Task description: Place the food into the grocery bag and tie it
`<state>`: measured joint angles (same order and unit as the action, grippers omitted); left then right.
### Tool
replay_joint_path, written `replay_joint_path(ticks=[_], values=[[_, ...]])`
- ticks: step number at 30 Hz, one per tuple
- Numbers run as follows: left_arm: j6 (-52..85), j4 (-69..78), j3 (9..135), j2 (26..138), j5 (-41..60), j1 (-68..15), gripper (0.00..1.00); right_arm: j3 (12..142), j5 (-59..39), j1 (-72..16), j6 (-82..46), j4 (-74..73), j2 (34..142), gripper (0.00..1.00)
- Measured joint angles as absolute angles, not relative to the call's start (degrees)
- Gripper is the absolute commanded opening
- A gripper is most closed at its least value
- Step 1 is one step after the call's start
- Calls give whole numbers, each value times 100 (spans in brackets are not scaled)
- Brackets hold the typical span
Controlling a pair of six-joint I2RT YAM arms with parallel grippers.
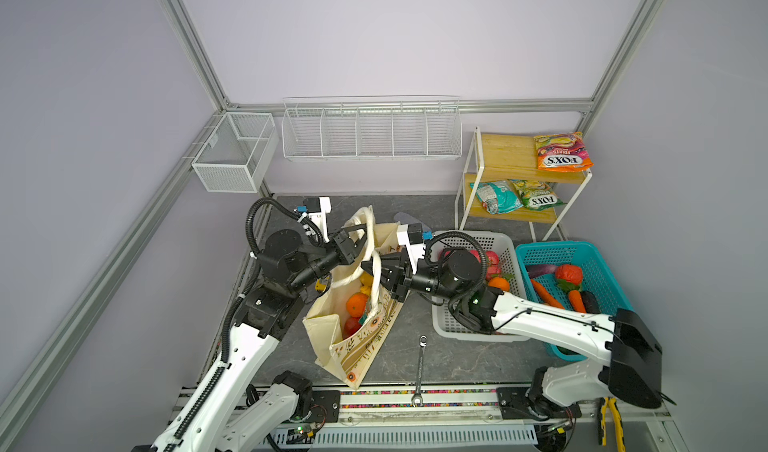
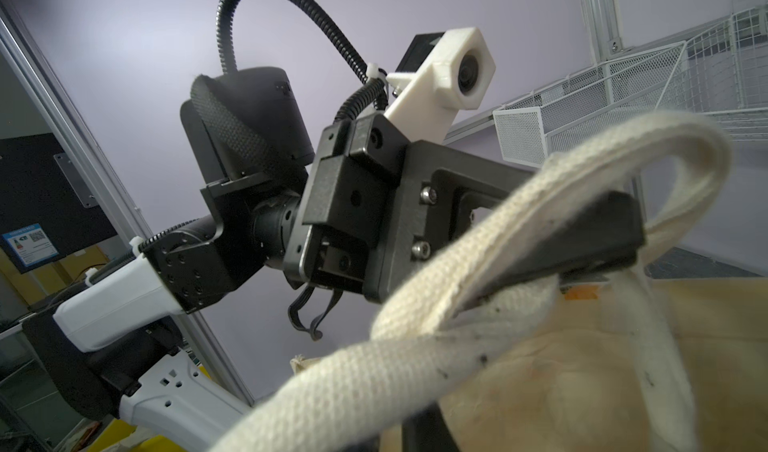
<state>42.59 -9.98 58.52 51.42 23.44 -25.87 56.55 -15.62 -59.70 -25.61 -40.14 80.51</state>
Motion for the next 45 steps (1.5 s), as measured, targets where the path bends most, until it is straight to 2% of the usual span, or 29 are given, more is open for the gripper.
replay_joint_path(ticks=[7,16,24,35,45], values=[[4134,-1321,6167,5308,2464,-2449,0,5494,-1483,-5776,-2294,-3588,7802,7],[4128,-1686,6807,5634,3065,-1726,0,5505,-1380,-5428,-1931,-2952,7609,7],[4032,-1769,6967,5787,3183,-1575,0,5535,-1079,-5098,-1702,-2467,7446,7],[4025,-1815,6434,5330,3468,-814,0,5494,-451,-4974,-1308,-1791,7247,7],[4021,-1844,5690,5043,3771,-543,0,4836,-268,-4635,-1278,-2053,6781,7]])
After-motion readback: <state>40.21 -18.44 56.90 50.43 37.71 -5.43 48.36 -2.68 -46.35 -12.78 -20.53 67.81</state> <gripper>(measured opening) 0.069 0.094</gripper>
